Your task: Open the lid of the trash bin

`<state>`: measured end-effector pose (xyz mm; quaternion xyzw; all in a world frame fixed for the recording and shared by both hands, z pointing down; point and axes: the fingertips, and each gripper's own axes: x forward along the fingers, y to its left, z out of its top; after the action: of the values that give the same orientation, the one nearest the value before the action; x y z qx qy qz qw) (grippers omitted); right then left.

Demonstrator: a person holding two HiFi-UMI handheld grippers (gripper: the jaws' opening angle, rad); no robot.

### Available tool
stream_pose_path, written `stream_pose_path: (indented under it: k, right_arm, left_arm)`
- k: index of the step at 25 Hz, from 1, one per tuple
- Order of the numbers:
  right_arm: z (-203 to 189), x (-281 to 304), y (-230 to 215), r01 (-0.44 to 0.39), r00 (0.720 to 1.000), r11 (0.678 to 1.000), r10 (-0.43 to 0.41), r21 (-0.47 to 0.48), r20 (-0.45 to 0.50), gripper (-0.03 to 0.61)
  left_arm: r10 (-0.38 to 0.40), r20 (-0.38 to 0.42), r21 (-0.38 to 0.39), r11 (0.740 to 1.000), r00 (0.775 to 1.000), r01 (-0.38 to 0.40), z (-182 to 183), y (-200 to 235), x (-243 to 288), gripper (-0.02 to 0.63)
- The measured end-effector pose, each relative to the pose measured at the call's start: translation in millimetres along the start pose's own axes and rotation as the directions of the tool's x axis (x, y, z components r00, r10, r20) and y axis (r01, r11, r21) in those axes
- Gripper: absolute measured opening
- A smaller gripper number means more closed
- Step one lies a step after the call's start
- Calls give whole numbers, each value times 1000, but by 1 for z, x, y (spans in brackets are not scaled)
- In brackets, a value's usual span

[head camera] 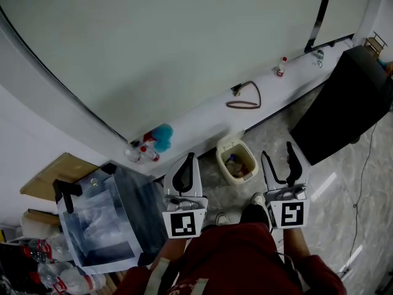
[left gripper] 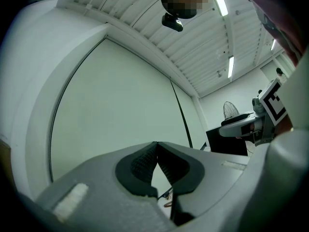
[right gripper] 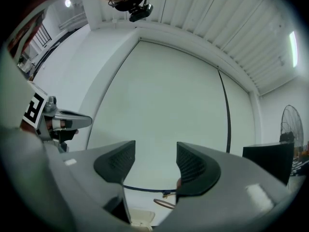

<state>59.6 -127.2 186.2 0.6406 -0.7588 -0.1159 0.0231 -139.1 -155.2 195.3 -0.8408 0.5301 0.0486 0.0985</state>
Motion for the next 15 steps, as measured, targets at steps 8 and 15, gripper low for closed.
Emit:
stream_pose_path:
  k: [8, 15]
  right_arm:
    - [1, -5, -1, 14, 1000, 1000, -14, -13, 5, 231]
    - [0, -9, 7, -21, 1000, 1000, 20, -19, -16, 113]
  left_arm:
    - [7, 5, -5, 1000, 1000, -7, 1, 1, -5, 5]
    - [-2, 6, -2, 1000, 1000, 2, -1, -5, -7, 5]
